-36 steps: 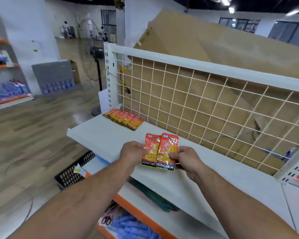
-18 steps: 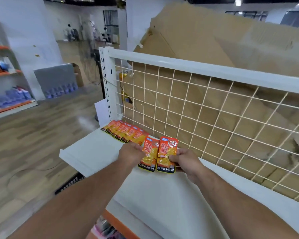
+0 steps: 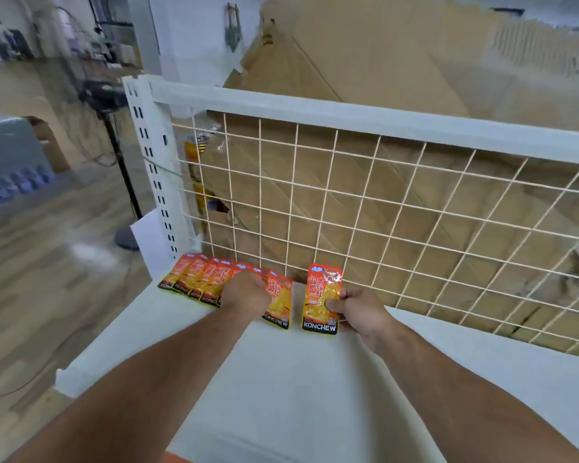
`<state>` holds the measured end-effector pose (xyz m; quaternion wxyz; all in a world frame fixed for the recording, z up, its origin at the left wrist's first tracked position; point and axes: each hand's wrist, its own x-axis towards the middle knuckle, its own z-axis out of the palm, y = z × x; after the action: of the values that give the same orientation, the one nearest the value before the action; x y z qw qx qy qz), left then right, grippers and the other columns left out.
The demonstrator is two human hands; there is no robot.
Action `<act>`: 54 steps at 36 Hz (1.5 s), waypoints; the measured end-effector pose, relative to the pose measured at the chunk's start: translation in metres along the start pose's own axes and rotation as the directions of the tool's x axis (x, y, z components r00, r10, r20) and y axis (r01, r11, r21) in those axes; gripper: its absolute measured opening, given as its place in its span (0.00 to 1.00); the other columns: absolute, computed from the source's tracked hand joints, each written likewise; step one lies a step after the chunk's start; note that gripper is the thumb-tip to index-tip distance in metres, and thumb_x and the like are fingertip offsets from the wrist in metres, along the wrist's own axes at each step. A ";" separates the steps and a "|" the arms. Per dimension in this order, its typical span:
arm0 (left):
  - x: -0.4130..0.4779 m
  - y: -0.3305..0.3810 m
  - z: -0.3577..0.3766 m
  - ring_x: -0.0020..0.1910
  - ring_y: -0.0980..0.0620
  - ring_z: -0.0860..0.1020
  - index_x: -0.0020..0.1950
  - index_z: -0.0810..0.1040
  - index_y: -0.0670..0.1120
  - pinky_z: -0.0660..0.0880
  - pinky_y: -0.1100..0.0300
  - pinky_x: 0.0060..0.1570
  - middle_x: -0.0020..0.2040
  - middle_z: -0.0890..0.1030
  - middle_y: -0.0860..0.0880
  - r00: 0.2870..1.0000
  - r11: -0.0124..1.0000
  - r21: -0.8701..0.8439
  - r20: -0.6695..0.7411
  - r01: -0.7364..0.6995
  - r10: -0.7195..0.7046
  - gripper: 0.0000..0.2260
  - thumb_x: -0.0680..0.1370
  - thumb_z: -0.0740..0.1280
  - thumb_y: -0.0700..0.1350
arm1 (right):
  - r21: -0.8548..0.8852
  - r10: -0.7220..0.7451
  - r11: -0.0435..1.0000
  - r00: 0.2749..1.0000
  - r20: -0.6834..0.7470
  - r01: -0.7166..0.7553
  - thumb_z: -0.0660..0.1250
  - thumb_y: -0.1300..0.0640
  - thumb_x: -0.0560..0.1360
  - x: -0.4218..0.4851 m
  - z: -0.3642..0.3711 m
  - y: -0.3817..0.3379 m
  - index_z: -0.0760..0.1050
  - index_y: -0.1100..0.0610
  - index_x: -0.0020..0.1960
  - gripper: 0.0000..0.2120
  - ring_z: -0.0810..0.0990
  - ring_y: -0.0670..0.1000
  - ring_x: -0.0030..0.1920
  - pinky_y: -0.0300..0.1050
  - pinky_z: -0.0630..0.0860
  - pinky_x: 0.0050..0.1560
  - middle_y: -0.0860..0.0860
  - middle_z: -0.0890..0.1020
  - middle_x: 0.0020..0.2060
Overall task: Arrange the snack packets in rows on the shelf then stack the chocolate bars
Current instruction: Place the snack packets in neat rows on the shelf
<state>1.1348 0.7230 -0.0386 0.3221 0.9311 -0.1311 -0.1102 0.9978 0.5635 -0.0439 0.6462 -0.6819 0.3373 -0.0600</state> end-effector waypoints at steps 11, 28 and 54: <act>0.034 -0.009 0.000 0.47 0.41 0.81 0.39 0.73 0.46 0.71 0.58 0.38 0.45 0.83 0.42 0.974 0.949 0.232 0.131 -0.211 0.185 0.02 0.71 0.66 0.41 | -0.001 0.033 0.999 0.990 -0.137 -0.033 0.69 0.65 0.75 0.006 0.023 -0.001 0.79 0.64 0.54 0.08 0.83 0.53 0.41 0.40 0.74 0.33 0.57 0.86 0.45; 0.040 -0.014 -0.002 0.52 0.42 0.81 0.52 0.79 0.45 0.75 0.56 0.42 0.52 0.83 0.44 0.947 0.885 0.344 0.173 -0.314 0.269 0.09 0.73 0.67 0.43 | -0.029 0.050 0.998 0.977 -0.208 -0.058 0.71 0.65 0.74 0.004 0.037 0.000 0.78 0.58 0.47 0.05 0.84 0.54 0.41 0.44 0.76 0.38 0.57 0.86 0.44; 0.041 -0.026 -0.019 0.68 0.49 0.68 0.74 0.67 0.52 0.67 0.52 0.65 0.70 0.72 0.53 0.839 0.773 0.369 0.033 -0.515 0.543 0.21 0.80 0.60 0.50 | -0.287 0.122 0.941 0.970 -0.208 -0.180 0.72 0.63 0.73 0.033 0.073 -0.015 0.77 0.58 0.47 0.06 0.82 0.60 0.36 0.47 0.77 0.30 0.60 0.84 0.44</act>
<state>1.1834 0.7406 -0.0453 0.1668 0.9029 -0.3935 0.0462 1.0665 0.6065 -0.0531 0.5016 -0.7365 0.4533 -0.0215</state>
